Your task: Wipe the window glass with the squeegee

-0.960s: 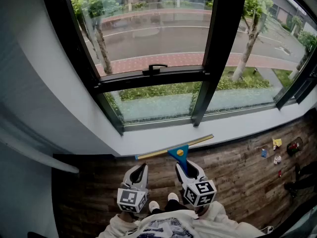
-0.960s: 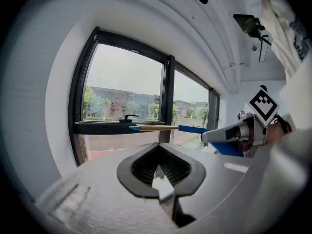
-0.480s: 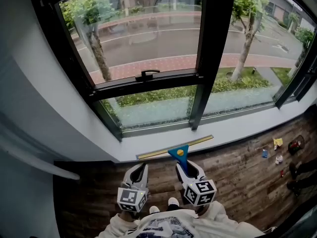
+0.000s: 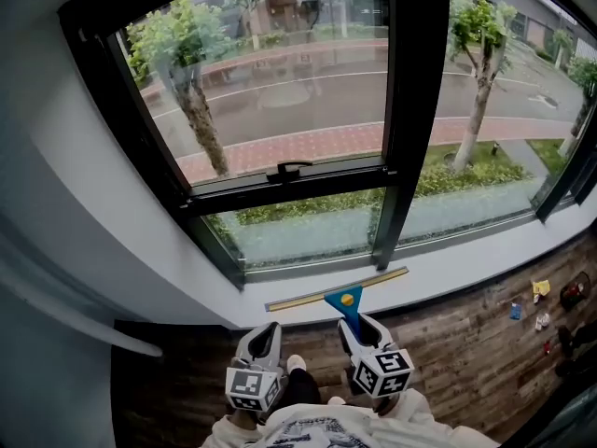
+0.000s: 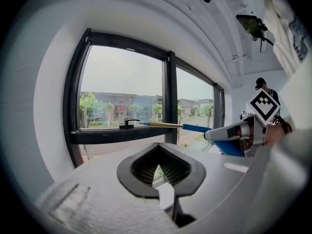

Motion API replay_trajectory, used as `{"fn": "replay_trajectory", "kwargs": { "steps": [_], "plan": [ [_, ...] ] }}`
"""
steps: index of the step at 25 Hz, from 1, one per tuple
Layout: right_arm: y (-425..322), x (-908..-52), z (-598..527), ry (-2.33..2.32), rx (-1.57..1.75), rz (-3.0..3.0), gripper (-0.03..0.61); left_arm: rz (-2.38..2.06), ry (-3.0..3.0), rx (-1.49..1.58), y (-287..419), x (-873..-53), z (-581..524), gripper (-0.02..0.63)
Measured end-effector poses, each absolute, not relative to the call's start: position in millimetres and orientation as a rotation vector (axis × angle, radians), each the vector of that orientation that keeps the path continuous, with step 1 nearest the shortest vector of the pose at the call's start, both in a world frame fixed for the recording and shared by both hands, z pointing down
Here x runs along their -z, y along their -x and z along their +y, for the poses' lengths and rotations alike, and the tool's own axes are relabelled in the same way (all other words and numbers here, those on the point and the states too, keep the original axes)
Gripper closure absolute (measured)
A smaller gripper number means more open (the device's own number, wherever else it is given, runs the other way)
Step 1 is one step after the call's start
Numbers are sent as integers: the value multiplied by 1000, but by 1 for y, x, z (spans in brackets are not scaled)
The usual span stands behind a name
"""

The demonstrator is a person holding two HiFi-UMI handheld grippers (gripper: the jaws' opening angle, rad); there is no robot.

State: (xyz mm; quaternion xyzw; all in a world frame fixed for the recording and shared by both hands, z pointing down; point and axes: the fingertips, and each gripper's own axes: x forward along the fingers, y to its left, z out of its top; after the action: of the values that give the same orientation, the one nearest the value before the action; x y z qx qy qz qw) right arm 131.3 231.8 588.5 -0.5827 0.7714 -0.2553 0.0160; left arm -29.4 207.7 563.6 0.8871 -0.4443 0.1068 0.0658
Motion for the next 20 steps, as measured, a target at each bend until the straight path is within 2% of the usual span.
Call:
{"fn": "replay_trajectory", "kwargs": {
  "steps": [7,11,20],
  "plan": [
    [-120,-615,150,1848,851,2417,439,-1329,-2631,-305,44,-592,110,612],
    [-111,-598,76,1884,853,2429,439,-1308,-2612,-255,48,-574,27,612],
    [-92,-527,-88,1932,487,2440,439,-1309,-2722,-153,65,-521,-141,614]
  ]
}}
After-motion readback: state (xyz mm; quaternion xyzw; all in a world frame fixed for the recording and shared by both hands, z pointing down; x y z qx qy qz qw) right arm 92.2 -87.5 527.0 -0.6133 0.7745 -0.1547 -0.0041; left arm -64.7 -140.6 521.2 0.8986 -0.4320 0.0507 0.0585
